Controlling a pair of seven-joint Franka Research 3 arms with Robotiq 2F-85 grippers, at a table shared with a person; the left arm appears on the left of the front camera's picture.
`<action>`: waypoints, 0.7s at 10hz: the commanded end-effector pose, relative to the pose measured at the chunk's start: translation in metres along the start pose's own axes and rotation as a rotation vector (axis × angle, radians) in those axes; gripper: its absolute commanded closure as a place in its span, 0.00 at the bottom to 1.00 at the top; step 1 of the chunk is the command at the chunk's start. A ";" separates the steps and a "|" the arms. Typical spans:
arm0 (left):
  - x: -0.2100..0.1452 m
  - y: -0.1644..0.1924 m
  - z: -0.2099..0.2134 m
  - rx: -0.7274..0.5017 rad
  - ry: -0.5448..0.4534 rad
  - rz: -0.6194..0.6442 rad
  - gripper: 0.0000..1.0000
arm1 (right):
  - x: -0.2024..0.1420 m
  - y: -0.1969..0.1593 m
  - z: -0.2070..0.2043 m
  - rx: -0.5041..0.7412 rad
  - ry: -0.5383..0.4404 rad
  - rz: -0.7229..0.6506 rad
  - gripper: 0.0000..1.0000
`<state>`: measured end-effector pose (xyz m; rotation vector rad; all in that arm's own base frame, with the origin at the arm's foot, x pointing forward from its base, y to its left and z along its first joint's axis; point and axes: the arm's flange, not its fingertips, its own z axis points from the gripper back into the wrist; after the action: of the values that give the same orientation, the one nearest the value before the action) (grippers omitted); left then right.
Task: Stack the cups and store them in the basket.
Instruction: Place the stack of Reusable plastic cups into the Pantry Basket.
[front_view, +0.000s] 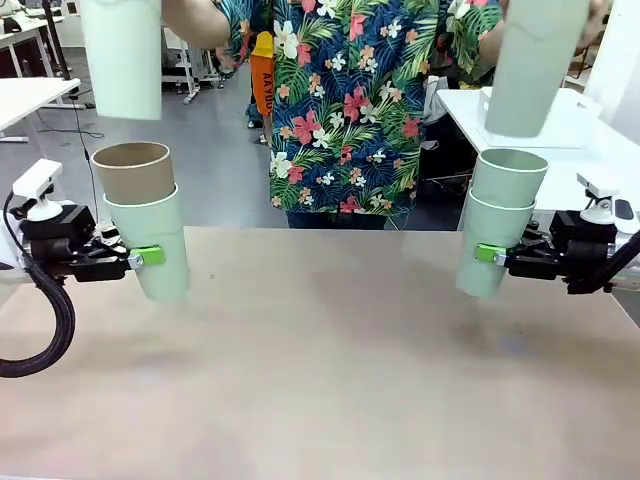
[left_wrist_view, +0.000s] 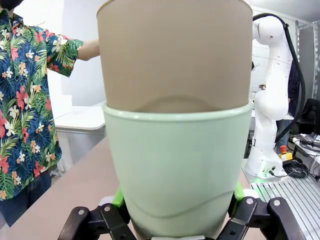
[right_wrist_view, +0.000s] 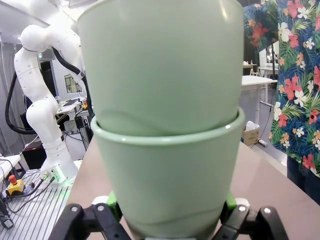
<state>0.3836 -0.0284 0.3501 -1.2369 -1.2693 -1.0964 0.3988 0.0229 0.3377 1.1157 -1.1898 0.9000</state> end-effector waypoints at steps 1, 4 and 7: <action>0.002 0.000 0.001 0.001 -0.009 -0.004 0.14 | 0.003 0.000 0.000 -0.001 -0.005 0.011 0.14; 0.002 0.000 0.001 0.001 -0.009 -0.004 0.14 | 0.003 0.000 0.000 -0.001 -0.005 0.011 0.14; 0.002 0.000 0.001 0.001 -0.009 -0.004 0.14 | 0.003 0.000 0.000 -0.001 -0.005 0.011 0.14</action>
<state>0.3836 -0.0283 0.3500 -1.2361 -1.2690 -1.0962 0.3988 0.0229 0.3377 1.1157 -1.1899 0.9000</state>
